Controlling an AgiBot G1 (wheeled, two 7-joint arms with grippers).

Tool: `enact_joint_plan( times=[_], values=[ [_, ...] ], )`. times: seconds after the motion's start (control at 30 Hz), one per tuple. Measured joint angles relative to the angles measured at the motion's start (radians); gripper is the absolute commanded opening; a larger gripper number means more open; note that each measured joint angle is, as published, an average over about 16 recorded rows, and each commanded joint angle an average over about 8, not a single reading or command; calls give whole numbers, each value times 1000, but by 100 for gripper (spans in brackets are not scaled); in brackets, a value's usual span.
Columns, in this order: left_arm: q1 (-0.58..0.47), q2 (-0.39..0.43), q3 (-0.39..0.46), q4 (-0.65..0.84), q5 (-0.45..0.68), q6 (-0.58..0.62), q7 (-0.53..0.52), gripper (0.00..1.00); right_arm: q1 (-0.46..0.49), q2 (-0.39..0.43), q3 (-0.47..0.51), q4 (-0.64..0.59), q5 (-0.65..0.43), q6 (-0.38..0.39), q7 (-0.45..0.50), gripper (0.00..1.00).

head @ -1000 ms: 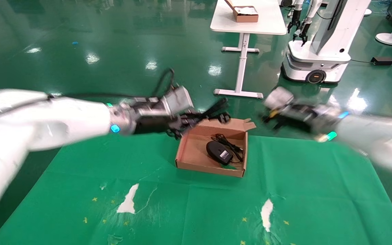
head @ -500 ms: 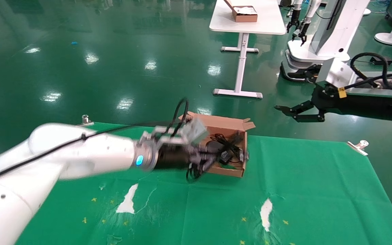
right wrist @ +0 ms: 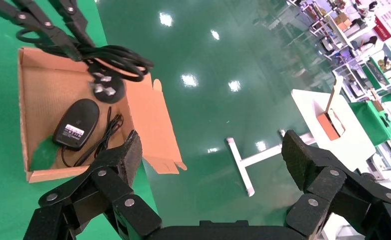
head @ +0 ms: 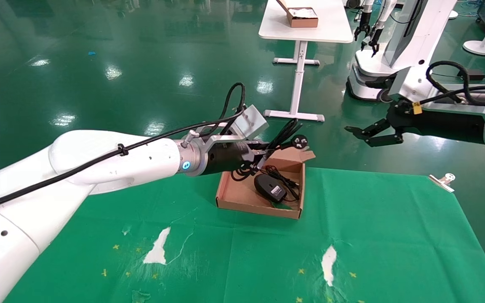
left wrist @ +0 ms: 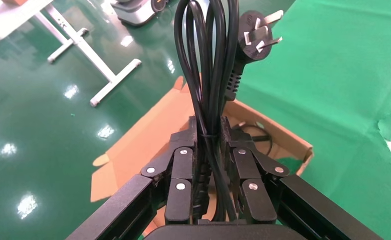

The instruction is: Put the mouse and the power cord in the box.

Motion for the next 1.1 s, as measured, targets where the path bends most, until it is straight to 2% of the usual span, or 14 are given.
enact_joint_plan(
  times=[0.2, 0.47, 1.1],
  values=[
    [4, -5, -6, -3, -3, 6, 1, 100, -2, 0, 1, 2, 1, 5, 1, 100],
    [43, -51, -62, -41, -43, 62, 12, 100, -43, 16, 16, 62, 27, -1, 42, 100],
    [239, -285, -300, -269, -243, 318, 57, 100, -289, 126, 107, 424, 189, -98, 292, 100]
  ],
)
